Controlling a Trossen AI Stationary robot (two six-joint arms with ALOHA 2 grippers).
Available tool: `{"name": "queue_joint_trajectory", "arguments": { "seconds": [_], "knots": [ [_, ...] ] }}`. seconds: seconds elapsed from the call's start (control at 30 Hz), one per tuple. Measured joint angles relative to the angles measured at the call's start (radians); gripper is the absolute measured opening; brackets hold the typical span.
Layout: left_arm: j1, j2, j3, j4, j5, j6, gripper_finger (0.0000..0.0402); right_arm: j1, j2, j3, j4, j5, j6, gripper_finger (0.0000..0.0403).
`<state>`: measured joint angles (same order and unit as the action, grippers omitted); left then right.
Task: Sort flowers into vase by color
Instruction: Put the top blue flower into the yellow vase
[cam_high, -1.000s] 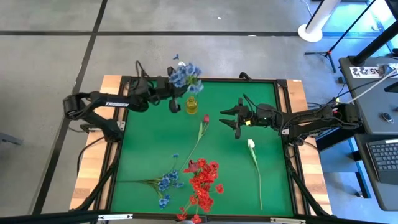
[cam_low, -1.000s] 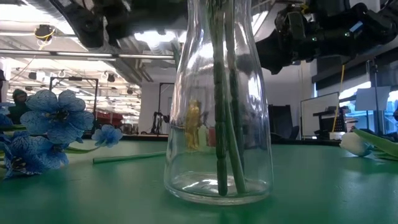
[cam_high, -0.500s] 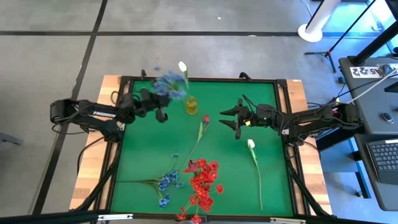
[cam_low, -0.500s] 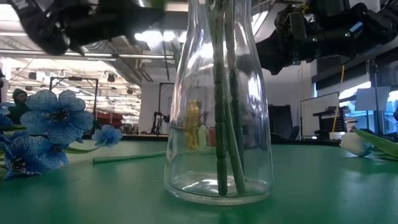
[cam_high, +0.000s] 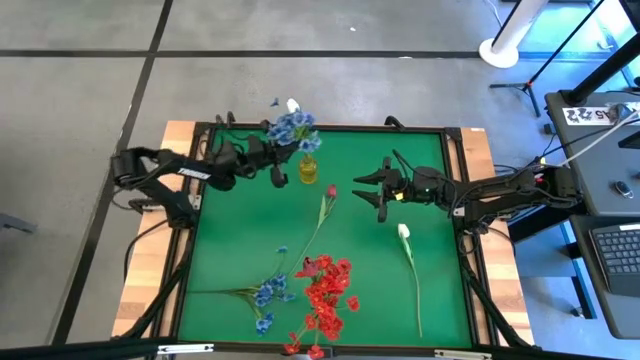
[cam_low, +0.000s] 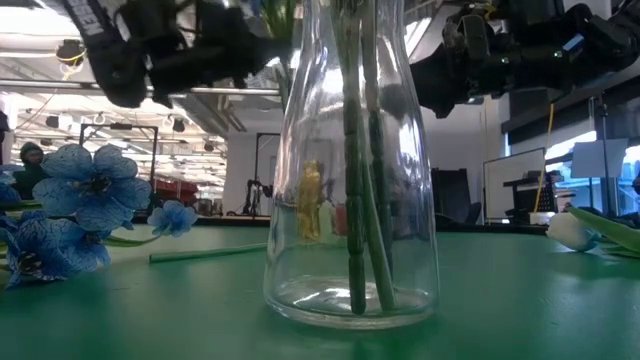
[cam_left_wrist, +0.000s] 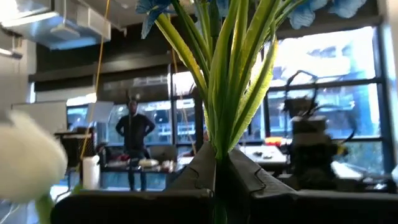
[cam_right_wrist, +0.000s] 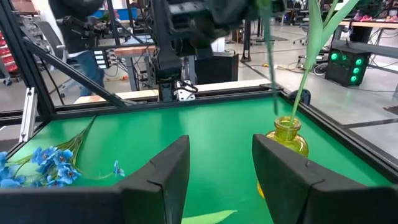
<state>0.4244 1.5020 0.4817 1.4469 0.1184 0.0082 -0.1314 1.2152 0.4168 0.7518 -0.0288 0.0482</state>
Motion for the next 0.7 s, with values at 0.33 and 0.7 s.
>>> {"name": "queue_joint_trajectory", "arguments": {
  "seconds": [0.33, 0.7],
  "knots": [
    [0.048, 0.082, 0.022, -0.016, -0.040, -0.008, 0.0003, 0.000, 0.000, 0.000, -0.029, 0.000, 0.000, 0.0172],
    [0.048, 0.083, 0.023, -0.206, -0.070, -0.027, 0.0024, 0.000, 0.000, 0.000, -0.038, 0.000, -0.012, 0.0172]
  ]
}}
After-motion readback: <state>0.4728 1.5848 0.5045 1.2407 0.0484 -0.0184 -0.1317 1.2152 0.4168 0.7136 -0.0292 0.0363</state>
